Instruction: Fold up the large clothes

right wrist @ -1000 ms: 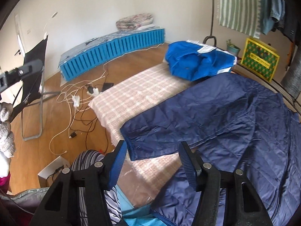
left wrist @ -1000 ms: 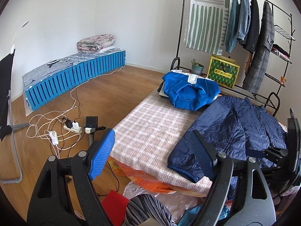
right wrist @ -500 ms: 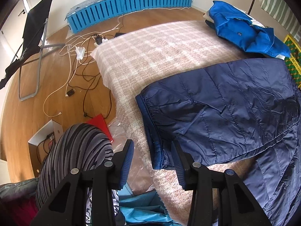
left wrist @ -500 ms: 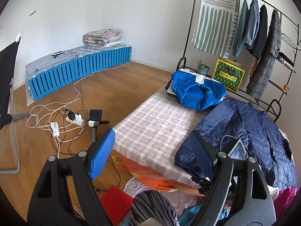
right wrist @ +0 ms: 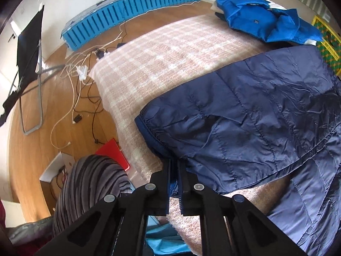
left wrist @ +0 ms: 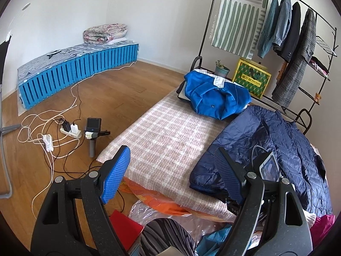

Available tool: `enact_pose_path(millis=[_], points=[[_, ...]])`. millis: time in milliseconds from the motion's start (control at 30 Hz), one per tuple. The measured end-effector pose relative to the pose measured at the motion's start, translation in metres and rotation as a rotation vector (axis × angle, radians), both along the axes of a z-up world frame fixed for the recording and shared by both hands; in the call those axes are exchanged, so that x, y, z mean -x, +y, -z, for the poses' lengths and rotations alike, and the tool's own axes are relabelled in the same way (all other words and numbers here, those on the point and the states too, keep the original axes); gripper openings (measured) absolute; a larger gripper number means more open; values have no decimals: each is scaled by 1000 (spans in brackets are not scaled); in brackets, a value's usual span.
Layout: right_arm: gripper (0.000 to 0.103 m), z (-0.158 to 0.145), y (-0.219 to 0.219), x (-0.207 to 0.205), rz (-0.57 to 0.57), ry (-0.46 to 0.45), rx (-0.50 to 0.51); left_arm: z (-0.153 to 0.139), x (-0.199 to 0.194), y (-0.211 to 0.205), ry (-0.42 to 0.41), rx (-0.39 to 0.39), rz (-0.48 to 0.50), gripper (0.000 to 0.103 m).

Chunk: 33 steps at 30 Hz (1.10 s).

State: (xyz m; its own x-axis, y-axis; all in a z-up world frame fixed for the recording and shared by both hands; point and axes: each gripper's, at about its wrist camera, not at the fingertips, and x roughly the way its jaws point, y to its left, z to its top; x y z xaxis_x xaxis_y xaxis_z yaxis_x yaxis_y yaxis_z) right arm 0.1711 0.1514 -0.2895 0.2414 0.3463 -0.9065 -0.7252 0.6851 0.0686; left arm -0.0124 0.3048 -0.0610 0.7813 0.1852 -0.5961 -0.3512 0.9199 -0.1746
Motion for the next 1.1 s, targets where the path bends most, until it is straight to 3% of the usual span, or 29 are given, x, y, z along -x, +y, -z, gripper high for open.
enact_pose_path(millis=[300,467,767,933,1100], points=[[1,-92,-80,-39,237,-55,-300,-4,-32,-19,-8,-37,67,83],[1,-119,-142,-66,333,-88,-403,1,-47,-49,6,-61,81,83],[1,-117,-287,-123,556,-98,-513,24,-85,-125,89,-98,137,83],[1,-99,-373,-142,694,-23,-525,37,-118,-179,136,-109,277,83],[1,-95,-416,-137,731,19,-492,61,-149,-233,184,-79,417,83]])
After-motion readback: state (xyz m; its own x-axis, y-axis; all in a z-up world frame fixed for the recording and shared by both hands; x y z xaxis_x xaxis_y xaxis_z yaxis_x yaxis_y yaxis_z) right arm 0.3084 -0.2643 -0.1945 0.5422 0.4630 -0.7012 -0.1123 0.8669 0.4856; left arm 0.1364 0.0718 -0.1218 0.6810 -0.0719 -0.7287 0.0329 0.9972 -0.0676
